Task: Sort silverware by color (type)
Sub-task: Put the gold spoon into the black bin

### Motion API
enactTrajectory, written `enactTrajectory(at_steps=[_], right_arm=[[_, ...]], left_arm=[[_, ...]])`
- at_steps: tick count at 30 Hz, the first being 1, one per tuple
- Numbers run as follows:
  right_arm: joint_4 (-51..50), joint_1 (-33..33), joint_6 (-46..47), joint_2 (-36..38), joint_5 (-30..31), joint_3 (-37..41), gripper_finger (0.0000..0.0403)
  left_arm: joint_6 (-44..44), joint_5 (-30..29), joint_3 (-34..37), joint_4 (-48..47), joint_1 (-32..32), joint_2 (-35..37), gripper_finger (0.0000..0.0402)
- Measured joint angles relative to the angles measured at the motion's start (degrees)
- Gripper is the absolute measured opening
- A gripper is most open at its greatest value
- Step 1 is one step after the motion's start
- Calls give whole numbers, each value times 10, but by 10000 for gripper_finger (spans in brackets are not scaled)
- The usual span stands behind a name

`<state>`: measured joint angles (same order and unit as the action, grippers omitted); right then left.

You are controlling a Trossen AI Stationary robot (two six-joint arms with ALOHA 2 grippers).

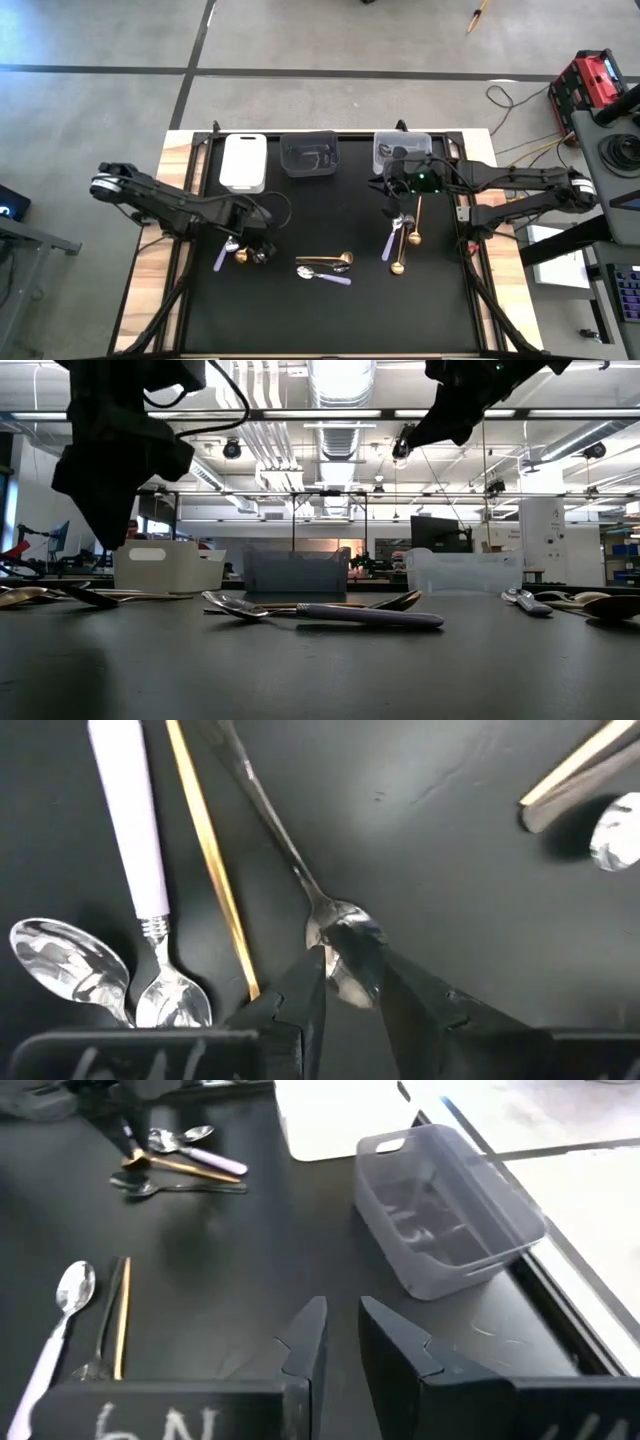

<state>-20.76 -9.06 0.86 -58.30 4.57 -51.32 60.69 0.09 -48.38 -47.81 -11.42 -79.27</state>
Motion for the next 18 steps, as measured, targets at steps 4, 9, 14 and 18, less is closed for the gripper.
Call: enactTrajectory(at_steps=[4,9,14,18], right_arm=[[3,11,5,0,0,8,54],[30,13,2,0,0,31,54],[36,13,-15,0,1,37,54],[35,13,-19,0,0,37,54]], left_arm=[[1,8,0,-14,1,-15,79],[7,3,0,-43,11,-35,110],[4,-10,0,-41,10,-62,147],[-1,-11,0,-41,11,-83,157]])
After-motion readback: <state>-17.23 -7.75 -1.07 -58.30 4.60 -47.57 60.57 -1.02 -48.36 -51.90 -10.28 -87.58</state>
